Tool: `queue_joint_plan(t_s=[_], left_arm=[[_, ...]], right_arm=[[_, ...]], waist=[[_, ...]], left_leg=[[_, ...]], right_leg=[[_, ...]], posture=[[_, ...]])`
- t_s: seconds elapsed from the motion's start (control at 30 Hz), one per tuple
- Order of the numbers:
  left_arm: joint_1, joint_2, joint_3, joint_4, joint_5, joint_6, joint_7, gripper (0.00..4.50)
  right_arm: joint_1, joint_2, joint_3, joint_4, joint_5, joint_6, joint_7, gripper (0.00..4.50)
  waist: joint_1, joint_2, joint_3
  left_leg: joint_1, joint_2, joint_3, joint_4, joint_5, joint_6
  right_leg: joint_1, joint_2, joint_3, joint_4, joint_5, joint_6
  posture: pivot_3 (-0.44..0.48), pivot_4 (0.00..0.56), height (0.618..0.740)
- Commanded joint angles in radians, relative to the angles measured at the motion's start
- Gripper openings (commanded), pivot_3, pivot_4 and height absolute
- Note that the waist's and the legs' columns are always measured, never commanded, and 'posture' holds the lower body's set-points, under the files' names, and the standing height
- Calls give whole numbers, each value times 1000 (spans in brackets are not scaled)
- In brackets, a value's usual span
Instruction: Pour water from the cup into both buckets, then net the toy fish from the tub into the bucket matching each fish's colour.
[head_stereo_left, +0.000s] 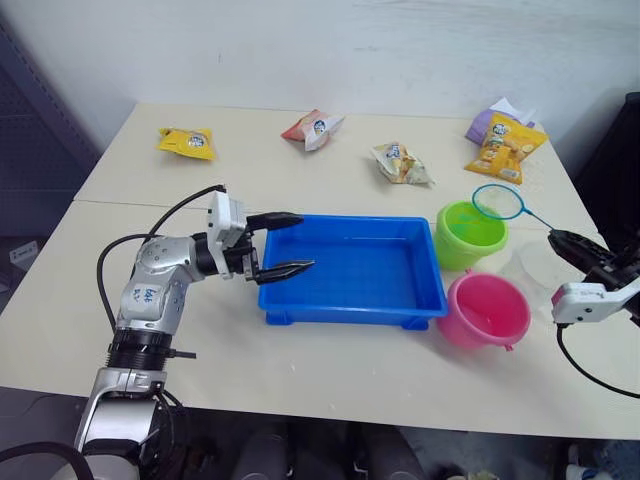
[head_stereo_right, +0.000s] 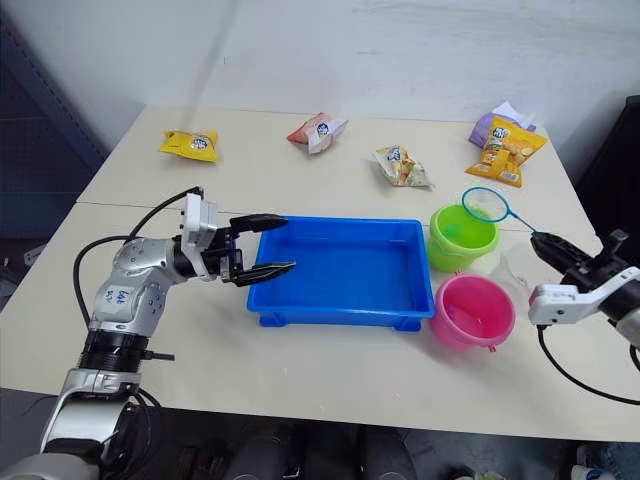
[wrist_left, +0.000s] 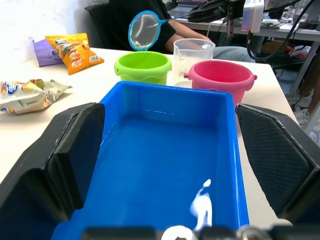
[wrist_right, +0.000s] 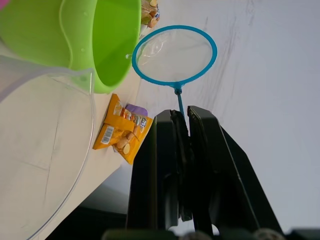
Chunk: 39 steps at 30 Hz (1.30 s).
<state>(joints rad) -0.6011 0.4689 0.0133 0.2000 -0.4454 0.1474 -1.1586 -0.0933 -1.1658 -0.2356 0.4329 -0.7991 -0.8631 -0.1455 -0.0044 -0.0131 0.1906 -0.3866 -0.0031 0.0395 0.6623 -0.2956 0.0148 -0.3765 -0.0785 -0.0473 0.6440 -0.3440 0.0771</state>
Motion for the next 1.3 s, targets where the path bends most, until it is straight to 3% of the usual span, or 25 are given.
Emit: queue_joint_plan(t_s=[0.03,0.1,0.2,0.33,0.47,0.6,0.73,0.87,0.97,1.07,1.3], left_arm=[[-20,-2,-3,-29,-7,1,-9,4492],[-17,-2,0,-32,-9,1,-7,4492],[-8,-1,12,-41,-35,27,-12,4492],[11,6,41,-71,-83,70,-18,4492],[37,28,78,-153,-115,23,-53,4492],[85,108,74,-260,-125,20,-133,4492],[153,149,51,-313,-136,33,-183,4492],[205,224,97,-299,-160,77,-219,4492],[210,293,136,-291,-180,91,-253,4492],[310,367,173,-357,-232,135,-325,4492],[479,397,138,-413,-170,27,-398,4492]], right_arm=[[18,-26,-15,-3,40,14,-32,0],[32,-8,-40,-19,139,1,-1,0],[43,24,-27,-90,459,15,166,0],[80,62,50,-268,1000,219,552,0],[61,78,54,-399,1154,400,712,0],[65,124,111,-631,1484,704,903,0],[39,182,166,-671,1473,798,999,0],[17,237,196,-703,1463,876,1055,0],[70,227,183,-793,1513,957,1117,0],[142,227,237,-882,1510,1005,1190,0],[100,435,448,-748,1263,966,1145,0]], waist=[[0,0,0],[0,0,0],[-4,0,0],[-10,0,0],[-8,0,0],[-9,0,0],[1,0,0],[3,0,0],[4,0,0],[2,0,0],[-9,0,0]], left_leg=[[0,0,0,0,0,0],[0,0,0,0,0,0],[0,0,0,0,0,0],[1,1,0,0,0,0],[1,2,-2,1,0,1],[1,2,-3,1,-1,1],[1,2,-3,1,-1,2],[0,1,-3,2,-2,4],[-1,1,-5,1,-2,3],[0,1,-5,0,-3,3],[1,1,-5,0,-4,4]], right_leg=[[0,0,0,0,0,0],[0,0,0,0,0,0],[0,0,0,0,0,0],[1,1,0,1,0,0],[2,0,-1,1,0,0],[2,0,-2,0,0,0],[4,0,-2,-1,0,0],[3,-2,-2,-1,0,0],[2,-2,-2,-2,0,0],[2,-2,-2,-3,0,-1],[2,-3,-2,-3,0,-1]], posture=[[0,150,740],[0,150,740],[0,150,740],[0,150,740],[0,150,740],[0,150,740],[0,150,740],[0,150,740],[0,150,740],[0,150,740],[0,150,740]])
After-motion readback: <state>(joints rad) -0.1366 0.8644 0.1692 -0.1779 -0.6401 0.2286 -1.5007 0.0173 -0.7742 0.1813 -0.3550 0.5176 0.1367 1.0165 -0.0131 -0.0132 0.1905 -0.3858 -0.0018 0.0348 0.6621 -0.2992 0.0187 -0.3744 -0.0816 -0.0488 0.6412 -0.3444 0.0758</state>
